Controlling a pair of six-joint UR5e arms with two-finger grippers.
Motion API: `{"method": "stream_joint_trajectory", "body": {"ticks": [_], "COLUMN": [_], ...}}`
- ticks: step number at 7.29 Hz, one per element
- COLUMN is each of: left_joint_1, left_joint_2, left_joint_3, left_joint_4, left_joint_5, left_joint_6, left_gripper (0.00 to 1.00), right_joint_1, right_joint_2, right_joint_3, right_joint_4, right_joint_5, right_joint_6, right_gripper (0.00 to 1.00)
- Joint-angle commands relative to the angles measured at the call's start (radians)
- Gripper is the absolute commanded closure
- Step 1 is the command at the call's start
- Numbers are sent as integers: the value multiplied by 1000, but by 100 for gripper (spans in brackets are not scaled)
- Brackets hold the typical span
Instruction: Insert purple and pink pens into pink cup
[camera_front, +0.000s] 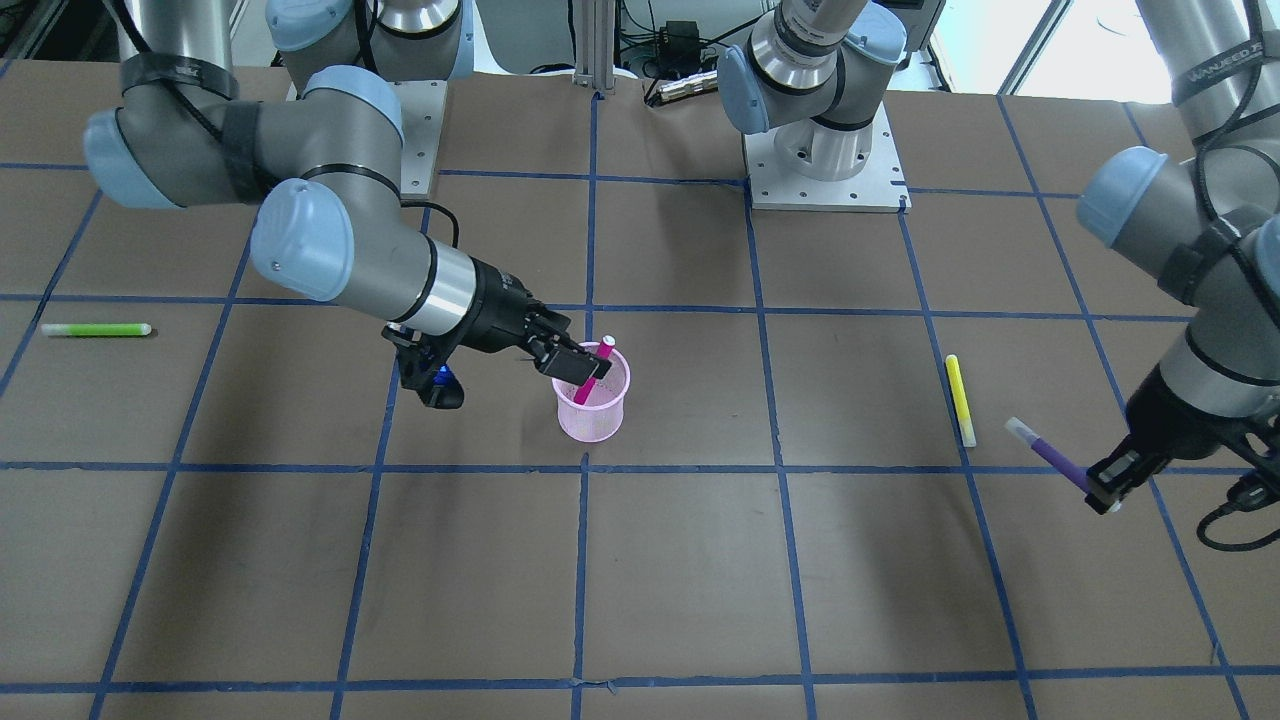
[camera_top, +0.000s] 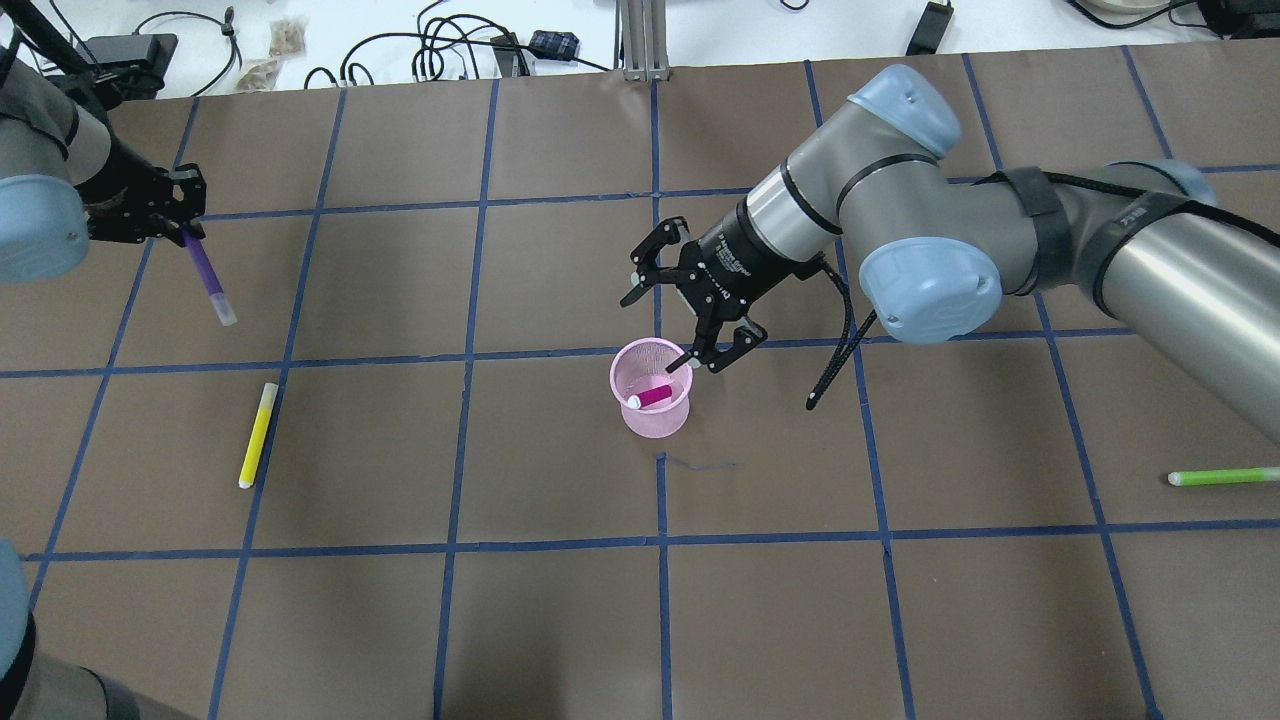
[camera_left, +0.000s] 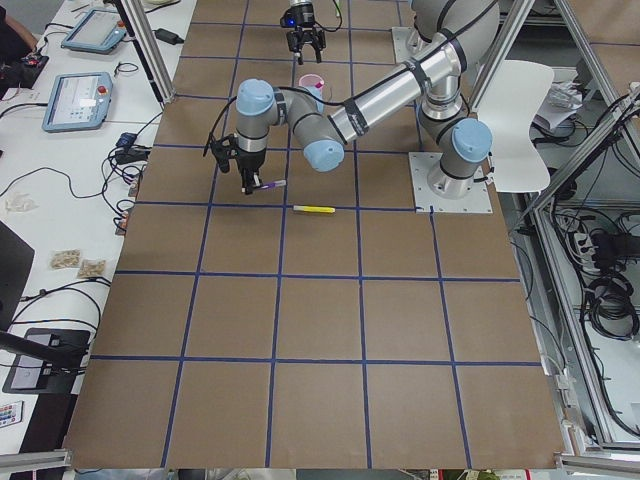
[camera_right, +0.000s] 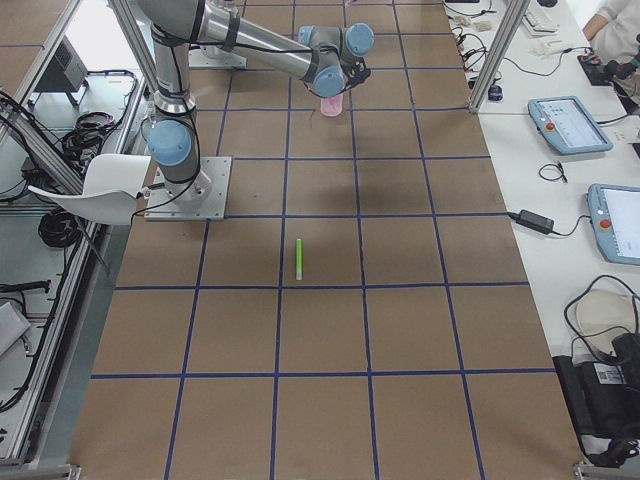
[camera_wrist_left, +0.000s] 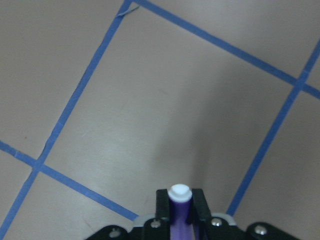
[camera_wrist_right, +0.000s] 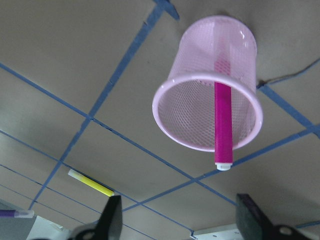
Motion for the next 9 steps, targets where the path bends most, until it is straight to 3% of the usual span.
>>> {"method": "stream_joint_trajectory", "body": {"ticks": [1,2,3,4,7,9], "left_joint_1": [-194,-304,-410,-501,-735,-788], "left_joint_2": [31,19,18,18,15,-1], "left_joint_3": [6,0,-8,-10,-16,-54], "left_joint_4": [85,135,162,179,202,205], "left_joint_5": [13,79,136,177,311,317], "left_joint_6": [-142,-240,-329,-422,-639,-760], "left_gripper": [100,100,100,100,100,100], "right_joint_1": [-37,-64,-104,-127,-131,-131], "right_joint_2": [-24,-24,-30,-36,-169,-203], "right_joint_3": [-142,-236,-314,-360,-344,-300], "right_joint_4": [-7,142,293,399,429,417], "right_joint_5": [-217,-324,-486,-605,-670,-675], "right_joint_6": [-145,-295,-500,-586,-675,-773], "right_gripper": [0,0,0,0,0,0]}}
